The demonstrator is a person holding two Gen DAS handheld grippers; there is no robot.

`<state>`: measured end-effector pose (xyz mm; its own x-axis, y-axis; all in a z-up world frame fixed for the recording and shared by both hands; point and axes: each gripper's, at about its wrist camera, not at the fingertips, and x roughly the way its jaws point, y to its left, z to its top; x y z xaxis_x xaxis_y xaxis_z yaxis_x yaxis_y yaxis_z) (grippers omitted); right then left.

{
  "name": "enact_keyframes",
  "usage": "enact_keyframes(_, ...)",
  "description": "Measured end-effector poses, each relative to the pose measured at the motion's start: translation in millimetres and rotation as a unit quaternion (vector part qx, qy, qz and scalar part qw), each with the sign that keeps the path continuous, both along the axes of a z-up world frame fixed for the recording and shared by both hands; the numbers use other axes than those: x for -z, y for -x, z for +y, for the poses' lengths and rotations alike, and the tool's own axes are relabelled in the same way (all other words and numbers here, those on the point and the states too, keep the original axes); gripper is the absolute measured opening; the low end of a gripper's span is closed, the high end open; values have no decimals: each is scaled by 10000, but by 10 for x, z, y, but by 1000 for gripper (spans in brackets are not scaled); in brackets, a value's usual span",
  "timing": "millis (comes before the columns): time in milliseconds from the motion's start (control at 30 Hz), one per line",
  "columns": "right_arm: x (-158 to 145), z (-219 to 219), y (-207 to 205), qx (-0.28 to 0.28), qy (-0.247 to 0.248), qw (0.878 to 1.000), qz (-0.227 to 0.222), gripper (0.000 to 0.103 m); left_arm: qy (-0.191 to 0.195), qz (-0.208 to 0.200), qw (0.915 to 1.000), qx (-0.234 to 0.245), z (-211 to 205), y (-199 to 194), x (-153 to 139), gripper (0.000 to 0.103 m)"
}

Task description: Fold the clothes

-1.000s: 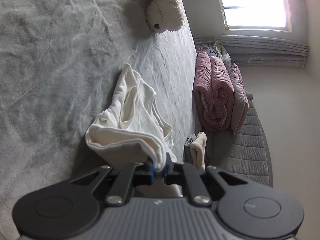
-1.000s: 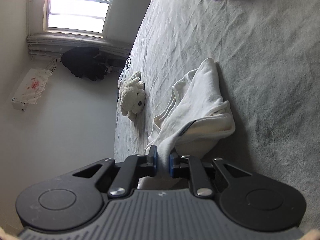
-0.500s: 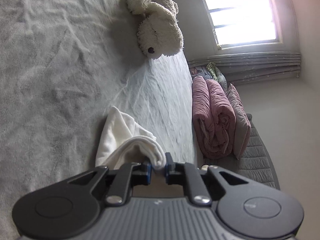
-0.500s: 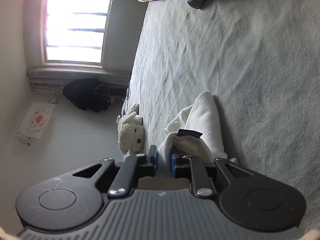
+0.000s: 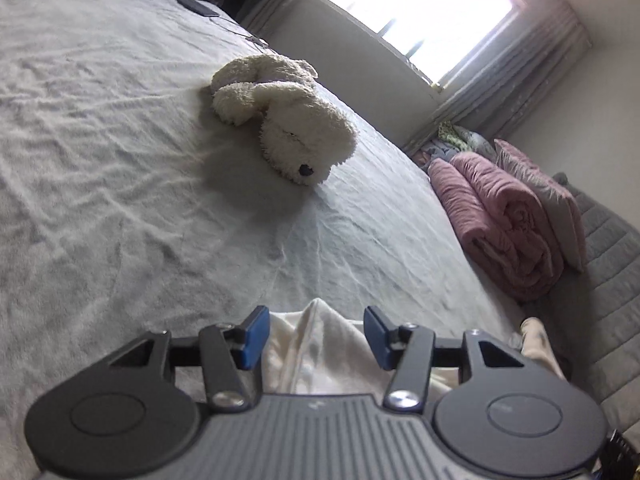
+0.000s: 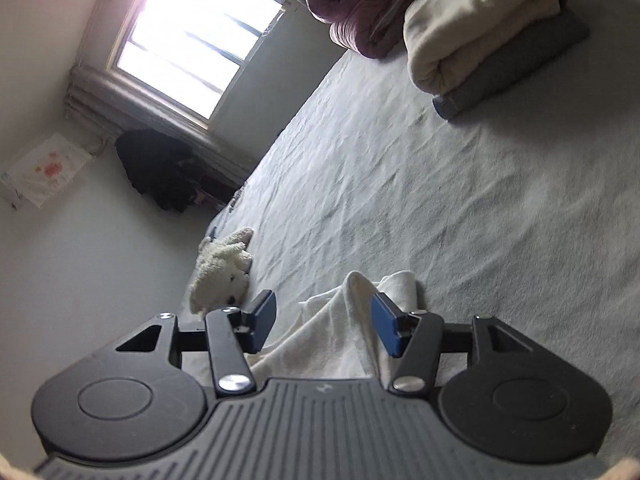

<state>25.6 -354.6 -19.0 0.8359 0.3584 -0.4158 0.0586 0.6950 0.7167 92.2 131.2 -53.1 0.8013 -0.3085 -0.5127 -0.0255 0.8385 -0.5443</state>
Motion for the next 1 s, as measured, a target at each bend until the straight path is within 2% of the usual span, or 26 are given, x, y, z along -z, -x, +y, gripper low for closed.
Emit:
enact_keyframes(33,-62,99,-43,-39,553,9985,-13,57,-201,-39,9997,95,-51,-40,-6,52)
enact_keyframes(100,-114,287,-123,-268,1352,9904,-134,57,-395,-123,9987,290,-119,-104,8,51)
enact_keyframes(167,-68,434,-211,-458,1893,9807,-146,57,-546,-119,9978,346,-165,-145,61,50)
enact_keyframes(233,63,522,-283,-499,2265,9727,-70,55,-635,-91,9973,346,-192,-160,140,39)
enact_keyframes(267,129,561,-306,-489,2415,9692,-57,42,-640,-124,9974,298,-191,-141,167,33)
enact_keyframes(333,287,628,-327,-431,2712,9615,-51,23,-613,-191,9978,161,-183,-104,200,18)
enact_keyframes(367,326,656,-308,-375,2831,9583,-85,12,-546,-196,9983,69,-172,-102,202,6)
enact_keyframes(467,271,717,-200,-134,3063,9510,-400,11,-524,-412,9977,-91,-197,-58,130,6)
enact_keyframes(600,91,863,-159,87,3620,9278,-897,11,-860,-807,9925,-319,-325,-30,9,5)
enact_keyframes(700,148,908,-303,165,3832,9197,-835,10,-1194,-739,9892,-426,-394,-165,68,5)
enact_keyframes(733,202,903,-387,208,3846,9199,-734,7,-1275,-680,9885,-436,-409,-201,117,5)
enact_keyframes(833,354,858,-576,340,3887,9196,-457,6,-1570,-547,9851,-435,-457,-282,266,6)
enact_keyframes(900,496,781,-697,426,3885,9204,-28,3,-1545,-361,9864,-433,-436,-345,337,8)
enact_keyframes(933,564,723,-750,469,3810,9232,192,1,-1475,-307,9876,-436,-412,-369,352,8)
enact_keyframes(1000,569,593,-755,539,3451,9366,268,0,-1439,-235,9884,-414,-393,-386,352,12)
